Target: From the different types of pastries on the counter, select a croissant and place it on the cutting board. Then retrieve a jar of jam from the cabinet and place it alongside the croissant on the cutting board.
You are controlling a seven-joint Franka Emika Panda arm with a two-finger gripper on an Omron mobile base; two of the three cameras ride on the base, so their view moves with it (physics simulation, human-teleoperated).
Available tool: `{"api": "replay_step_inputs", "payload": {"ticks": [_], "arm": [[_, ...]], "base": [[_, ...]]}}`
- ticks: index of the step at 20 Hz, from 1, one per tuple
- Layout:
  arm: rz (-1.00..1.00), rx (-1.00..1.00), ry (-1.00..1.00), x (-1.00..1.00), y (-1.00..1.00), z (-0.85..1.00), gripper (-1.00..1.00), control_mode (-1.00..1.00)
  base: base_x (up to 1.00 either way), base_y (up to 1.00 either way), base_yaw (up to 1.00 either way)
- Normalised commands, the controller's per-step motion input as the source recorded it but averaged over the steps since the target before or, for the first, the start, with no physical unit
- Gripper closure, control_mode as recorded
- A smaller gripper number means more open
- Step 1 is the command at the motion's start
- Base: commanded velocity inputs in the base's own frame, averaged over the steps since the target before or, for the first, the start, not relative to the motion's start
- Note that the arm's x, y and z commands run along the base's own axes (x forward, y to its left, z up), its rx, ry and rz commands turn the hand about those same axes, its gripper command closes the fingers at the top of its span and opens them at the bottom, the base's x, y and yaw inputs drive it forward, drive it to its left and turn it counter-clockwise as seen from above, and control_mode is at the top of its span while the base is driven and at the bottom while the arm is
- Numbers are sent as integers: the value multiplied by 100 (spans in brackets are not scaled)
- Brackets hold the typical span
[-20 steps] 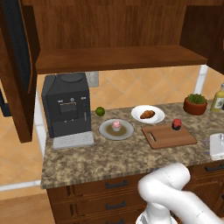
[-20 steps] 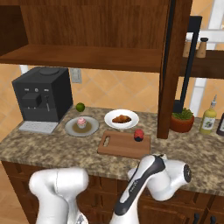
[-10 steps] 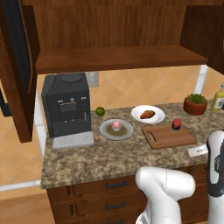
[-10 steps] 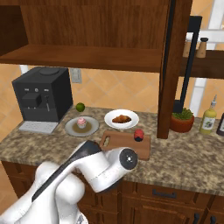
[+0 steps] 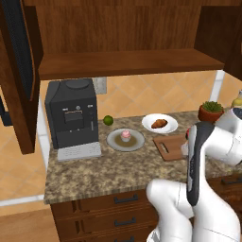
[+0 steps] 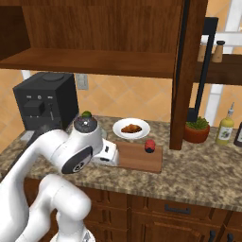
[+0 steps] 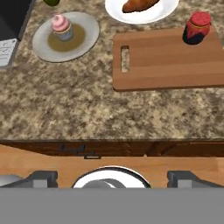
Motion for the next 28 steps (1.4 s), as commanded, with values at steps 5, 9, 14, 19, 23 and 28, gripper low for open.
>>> {"api": "replay_step_inputs", "payload": {"ticks": [5,9,14,19,23,28], "arm": [[-5,3,45,10,-11,48,-100,-100],[0,16,48,10,-23,5,-100,-100],[0,-8,12,4,41,-45,-100,-100],[-5,-35,-4,24,58,-53,-100,-100],[-9,-40,-8,45,0,7,-100,-100],[-3,1,-6,58,-5,-4,-100,-100]], "base": [[0,0,0],[0,0,0],[0,0,0],[0,0,0],[0,0,0],[0,0,0]]}}
